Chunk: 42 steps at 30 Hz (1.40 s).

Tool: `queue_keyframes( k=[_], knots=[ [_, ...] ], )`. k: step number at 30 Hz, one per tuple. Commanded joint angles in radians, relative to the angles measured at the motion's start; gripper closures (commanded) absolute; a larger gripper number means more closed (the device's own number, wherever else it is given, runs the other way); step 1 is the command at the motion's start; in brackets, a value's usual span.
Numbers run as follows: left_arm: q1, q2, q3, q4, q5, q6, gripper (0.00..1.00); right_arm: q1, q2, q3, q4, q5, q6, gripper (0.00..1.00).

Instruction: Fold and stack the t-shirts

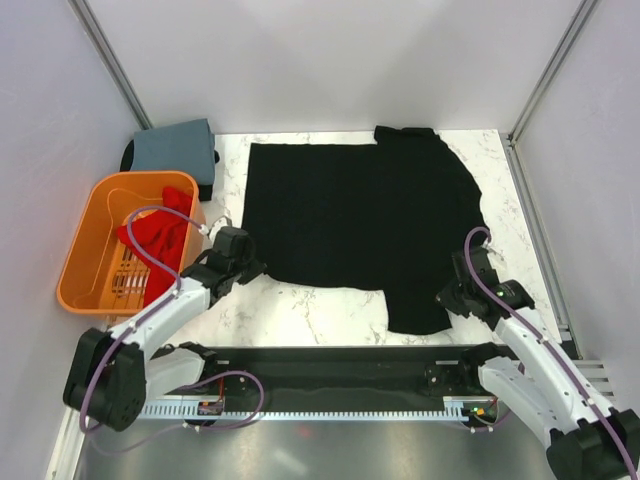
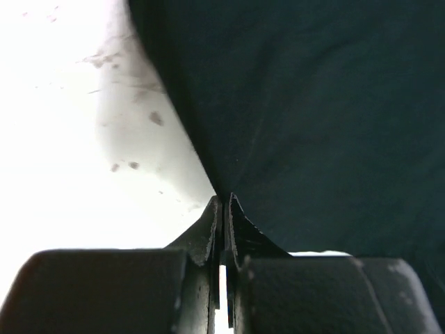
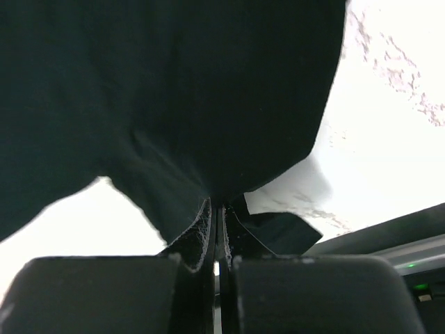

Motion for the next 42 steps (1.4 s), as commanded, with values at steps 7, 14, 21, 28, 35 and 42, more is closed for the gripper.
queue_keyframes(
  k=[7, 14, 21, 28, 35, 42],
  knots=[
    [0.002, -0.089, 0.137, -0.196, 0.103, 0.12, 0.96, 0.007, 0.007, 0.193, -0.084, 0.016, -0.01, 1.0],
    [0.008, 0.169, 0.384, -0.308, 0.095, 0.28, 0.94, 0.006, 0.246, 0.427, -0.051, 0.116, -0.085, 1.0],
    [0.072, 0.35, 0.587, -0.375, 0.127, 0.363, 0.92, -0.027, 0.522, 0.7, -0.002, 0.147, -0.176, 1.0],
    [0.173, 0.518, 0.746, -0.412, 0.207, 0.438, 0.92, -0.108, 0.791, 0.956, 0.021, 0.105, -0.255, 1.0],
    [0.281, 0.791, 0.945, -0.446, 0.346, 0.459, 0.68, -0.155, 1.168, 1.267, 0.023, 0.107, -0.298, 1.0],
    [0.293, 0.809, 1.058, -0.517, 0.388, 0.444, 0.36, -0.214, 1.477, 1.675, -0.15, 0.039, -0.406, 0.02]
  ],
)
